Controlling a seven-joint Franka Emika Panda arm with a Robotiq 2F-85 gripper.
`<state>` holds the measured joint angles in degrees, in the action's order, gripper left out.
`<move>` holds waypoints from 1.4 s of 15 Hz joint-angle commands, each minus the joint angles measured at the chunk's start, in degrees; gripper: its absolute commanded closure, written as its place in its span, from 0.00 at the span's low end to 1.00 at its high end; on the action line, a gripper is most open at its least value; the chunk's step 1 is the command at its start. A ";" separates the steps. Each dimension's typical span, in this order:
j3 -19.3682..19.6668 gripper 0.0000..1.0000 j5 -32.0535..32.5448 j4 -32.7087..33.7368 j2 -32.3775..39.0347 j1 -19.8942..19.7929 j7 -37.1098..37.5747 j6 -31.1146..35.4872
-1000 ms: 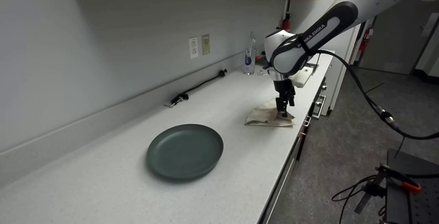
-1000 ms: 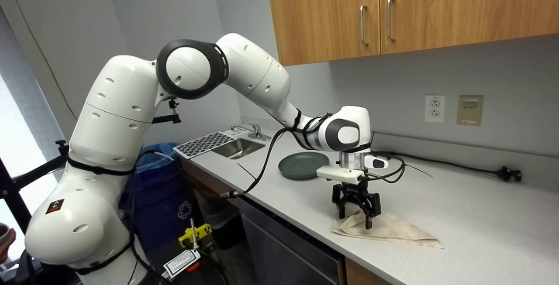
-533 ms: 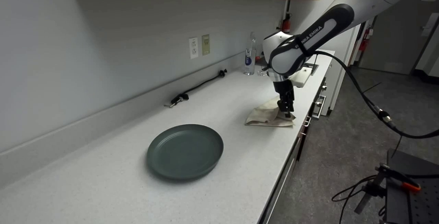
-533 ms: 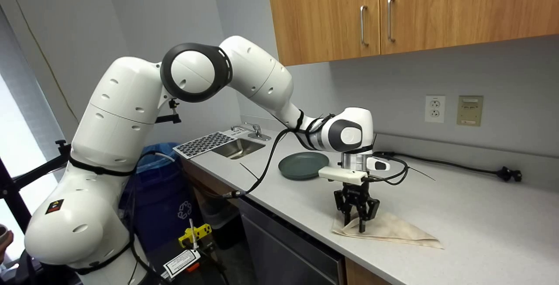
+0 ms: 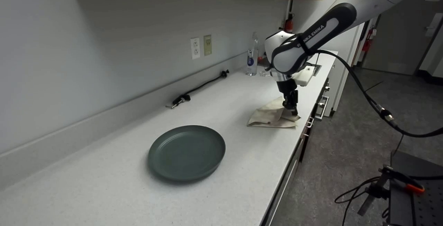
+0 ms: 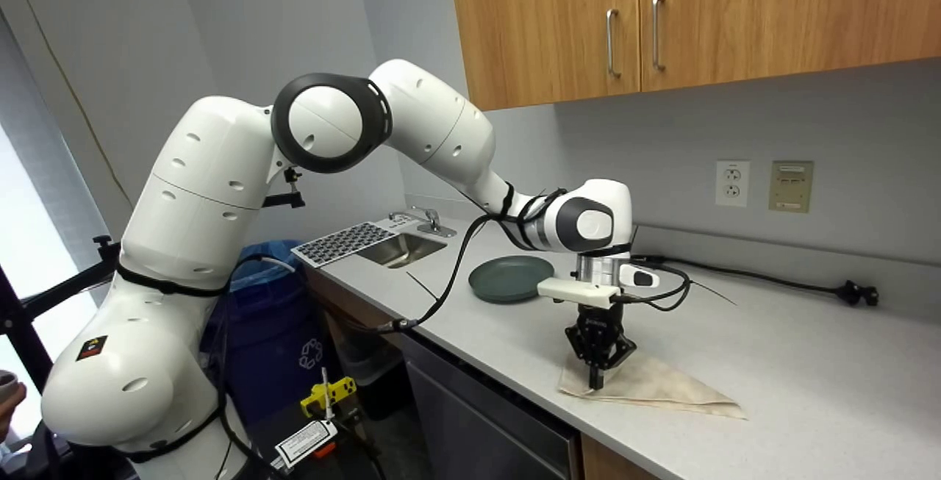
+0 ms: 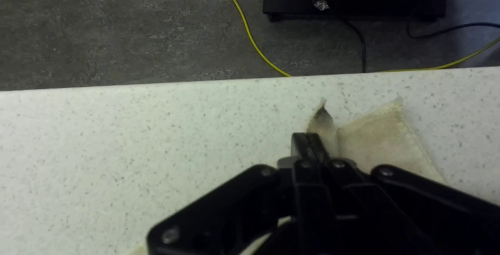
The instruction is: Unfold the cloth on the countertop
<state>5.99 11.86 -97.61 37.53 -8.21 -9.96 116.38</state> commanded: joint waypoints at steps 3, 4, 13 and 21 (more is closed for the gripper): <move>3.44 1.00 6.72 3.76 0.74 3.53 6.53 -3.31; 4.43 1.00 9.57 4.19 0.70 4.73 8.77 -3.30; 9.08 1.00 30.85 14.28 6.20 12.89 24.76 -5.36; 10.12 1.00 47.82 21.70 13.41 13.49 40.54 -3.96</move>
<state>14.99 55.13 -80.45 47.38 4.66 25.29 113.49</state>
